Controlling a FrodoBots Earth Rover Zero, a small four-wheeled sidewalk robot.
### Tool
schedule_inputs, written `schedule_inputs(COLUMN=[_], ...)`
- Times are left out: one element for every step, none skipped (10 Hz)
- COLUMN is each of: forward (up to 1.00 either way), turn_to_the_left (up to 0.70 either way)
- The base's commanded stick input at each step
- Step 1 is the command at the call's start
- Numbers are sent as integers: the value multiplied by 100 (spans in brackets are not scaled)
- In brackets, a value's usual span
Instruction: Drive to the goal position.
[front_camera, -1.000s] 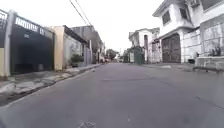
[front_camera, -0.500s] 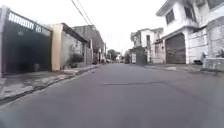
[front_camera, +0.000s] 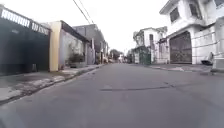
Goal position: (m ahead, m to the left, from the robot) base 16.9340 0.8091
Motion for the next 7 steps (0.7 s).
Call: schedule_inputs(forward=[100, 100, 100, 100, 100, 100, 100], turn_to_the_left=[4, 4, 4, 4, 4, 4, 4])
